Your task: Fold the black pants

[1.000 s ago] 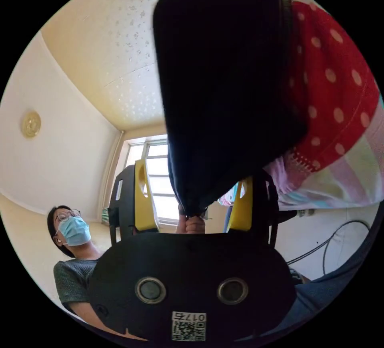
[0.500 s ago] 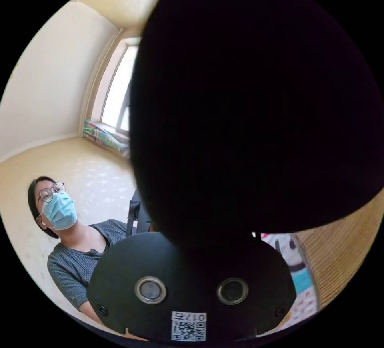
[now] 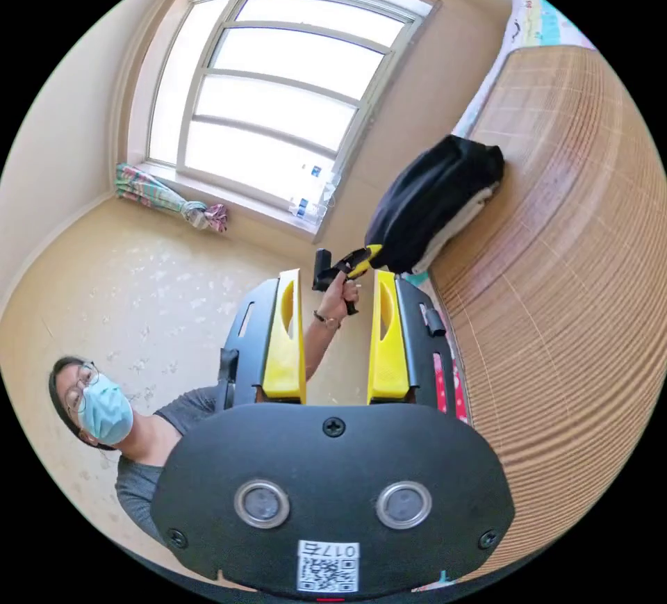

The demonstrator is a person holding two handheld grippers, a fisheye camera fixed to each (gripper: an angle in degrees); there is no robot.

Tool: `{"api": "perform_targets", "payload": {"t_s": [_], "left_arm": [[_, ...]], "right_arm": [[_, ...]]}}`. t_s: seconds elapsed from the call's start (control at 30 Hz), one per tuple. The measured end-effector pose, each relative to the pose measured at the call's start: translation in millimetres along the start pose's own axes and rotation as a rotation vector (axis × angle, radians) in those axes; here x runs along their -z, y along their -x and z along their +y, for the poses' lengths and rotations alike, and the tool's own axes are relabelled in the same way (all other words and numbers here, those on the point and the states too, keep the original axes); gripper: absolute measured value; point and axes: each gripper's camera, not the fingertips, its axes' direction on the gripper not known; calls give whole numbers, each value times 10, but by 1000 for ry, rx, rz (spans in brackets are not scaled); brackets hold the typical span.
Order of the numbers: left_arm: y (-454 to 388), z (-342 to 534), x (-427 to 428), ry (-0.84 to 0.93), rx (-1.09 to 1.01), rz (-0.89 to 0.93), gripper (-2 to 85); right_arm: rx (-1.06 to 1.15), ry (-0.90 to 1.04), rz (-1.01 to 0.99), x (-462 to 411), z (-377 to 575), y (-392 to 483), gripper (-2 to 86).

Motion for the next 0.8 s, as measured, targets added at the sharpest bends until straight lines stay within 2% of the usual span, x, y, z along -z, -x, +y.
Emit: {"api": "perform_targets", "payload": {"t_s": [0.03,0.07,0.2,0.33,0.4,0.47,0.57,0.8], "left_arm": [[67,67,44,-31,-23,83,81],[57,149,68,-44,-50,86,83],[-156,642,149,-134,-142,-30,96],[-309,1355,-36,-80,-168,37,88],[-362,1649,-215,-8,-162,55,82],[-442,1984,-475,82,-147,69,76],[-572,2256,-835,193,-120,155,67],[-1154,2402,-1590,479,-210,296,65]], "right_arm": [[-9,11,0,139,334,-256,63],[-31,4,5,304,704,-510,33],[-191,-82,78,839,1982,-1150,15],[-322,-375,188,1364,3537,-1285,10],[-371,-547,316,1487,4130,-1155,11],[-410,-751,575,1557,4696,-886,14],[-452,-822,912,1625,4870,-578,29],[-585,-818,1322,1488,4575,-726,96]]}}
